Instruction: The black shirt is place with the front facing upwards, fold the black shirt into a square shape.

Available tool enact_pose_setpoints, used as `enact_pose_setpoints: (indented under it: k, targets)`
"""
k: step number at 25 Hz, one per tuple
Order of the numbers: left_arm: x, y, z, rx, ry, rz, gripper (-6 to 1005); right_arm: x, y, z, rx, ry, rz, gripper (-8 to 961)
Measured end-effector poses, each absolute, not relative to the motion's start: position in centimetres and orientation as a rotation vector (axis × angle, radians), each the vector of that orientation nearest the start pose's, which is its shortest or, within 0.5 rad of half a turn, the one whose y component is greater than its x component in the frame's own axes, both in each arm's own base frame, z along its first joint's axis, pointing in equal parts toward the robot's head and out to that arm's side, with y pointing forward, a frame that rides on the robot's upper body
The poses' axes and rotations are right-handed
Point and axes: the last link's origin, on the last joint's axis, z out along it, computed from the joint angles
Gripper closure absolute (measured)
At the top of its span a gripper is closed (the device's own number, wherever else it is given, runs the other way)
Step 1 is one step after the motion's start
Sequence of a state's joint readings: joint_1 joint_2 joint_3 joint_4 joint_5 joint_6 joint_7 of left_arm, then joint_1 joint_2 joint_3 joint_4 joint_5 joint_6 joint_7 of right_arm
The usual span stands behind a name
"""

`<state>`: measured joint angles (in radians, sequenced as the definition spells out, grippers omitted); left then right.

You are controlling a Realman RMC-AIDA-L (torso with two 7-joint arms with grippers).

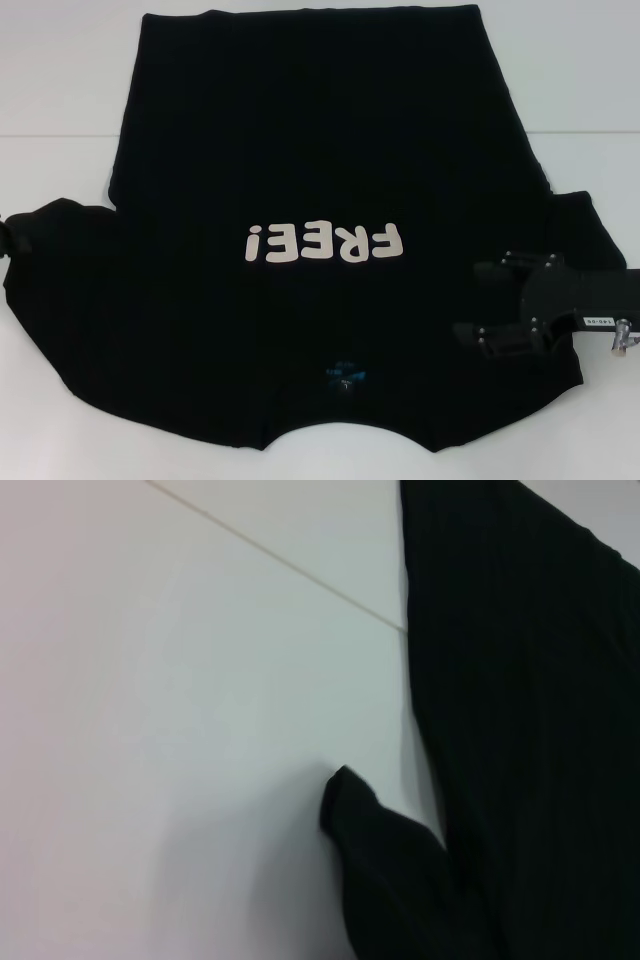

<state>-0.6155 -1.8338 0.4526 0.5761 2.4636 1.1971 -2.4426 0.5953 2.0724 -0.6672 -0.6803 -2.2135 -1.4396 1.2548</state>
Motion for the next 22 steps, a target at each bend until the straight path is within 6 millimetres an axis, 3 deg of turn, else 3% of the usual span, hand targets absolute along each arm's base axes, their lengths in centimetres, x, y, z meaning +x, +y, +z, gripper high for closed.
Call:
enact_pose_setpoints:
  k: [11, 22]
  targets:
    - [-35.6, 38.5, 13.0, -1.77, -1.775, -0.386, 968, 27.3, 35.1, -0.3, -2.776, 0.383, 0.34, 11]
    - [-32.7, 39.8, 11.2, -1.873, -1.795, -0.418, 960, 27.1, 35.2, -0.4, -2.777, 0.379, 0.342, 11]
